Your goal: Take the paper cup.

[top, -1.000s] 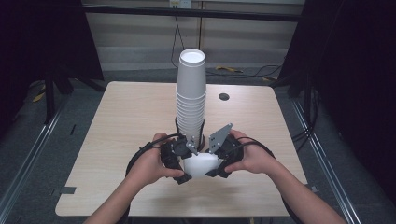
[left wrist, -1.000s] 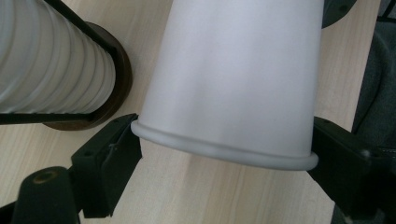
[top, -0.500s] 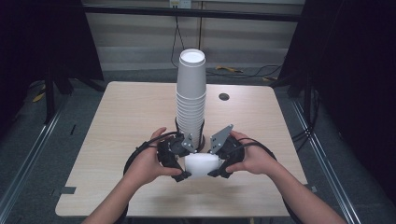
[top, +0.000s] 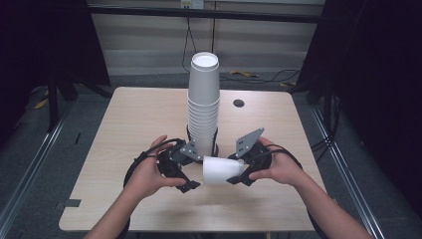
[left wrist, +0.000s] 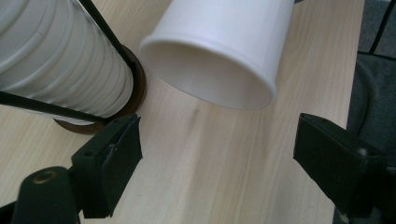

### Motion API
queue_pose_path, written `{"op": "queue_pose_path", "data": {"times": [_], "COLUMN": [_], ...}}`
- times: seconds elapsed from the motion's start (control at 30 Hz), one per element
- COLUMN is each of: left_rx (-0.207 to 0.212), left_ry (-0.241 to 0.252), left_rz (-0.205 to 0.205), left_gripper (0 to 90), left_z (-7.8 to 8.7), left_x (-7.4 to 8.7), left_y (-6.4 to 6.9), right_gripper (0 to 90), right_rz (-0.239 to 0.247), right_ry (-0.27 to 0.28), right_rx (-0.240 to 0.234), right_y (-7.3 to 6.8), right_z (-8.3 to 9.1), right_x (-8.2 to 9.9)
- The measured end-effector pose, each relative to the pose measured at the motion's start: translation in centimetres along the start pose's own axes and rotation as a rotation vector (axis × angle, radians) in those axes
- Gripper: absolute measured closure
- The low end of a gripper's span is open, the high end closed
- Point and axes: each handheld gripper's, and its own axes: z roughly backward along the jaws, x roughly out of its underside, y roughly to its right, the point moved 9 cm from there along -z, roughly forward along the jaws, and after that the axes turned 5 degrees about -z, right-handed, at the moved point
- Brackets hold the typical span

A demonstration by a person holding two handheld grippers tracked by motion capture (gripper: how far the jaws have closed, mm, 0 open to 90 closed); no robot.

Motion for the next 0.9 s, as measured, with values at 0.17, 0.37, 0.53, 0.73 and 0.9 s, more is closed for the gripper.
{"op": "queue_pose_path", "data": {"times": [0.17,0.37,0.53,0.73,0.9], "left_rx": [0.02,0.042,0.051,0.054,0.062], "left_ry": [0.048,0.094,0.118,0.135,0.156], "left_rz": [0.041,0.059,0.064,0.083,0.094], "left_gripper": [14.9,14.9,14.9,14.9,14.6], "left_z": [-0.2,-0.4,-0.5,-0.7,-0.7], "left_x": [0.1,0.0,0.1,0.0,-0.2], "left_y": [-0.2,-0.1,-0.1,-0.2,-0.2], "right_gripper": [25.5,25.3,25.3,25.2,25.1], "right_rz": [-0.007,-0.012,-0.017,-0.005,0.014], "right_ry": [0.039,0.054,0.063,0.073,0.076], "right_rx": [-0.007,-0.016,-0.024,-0.033,-0.045], "right_y": [0.1,0.1,0.0,-0.2,-0.6], "right_z": [0.3,0.1,0.2,0.2,0.0], "right_x": [-0.2,-0.4,-0.6,-0.9,-1.3]}}
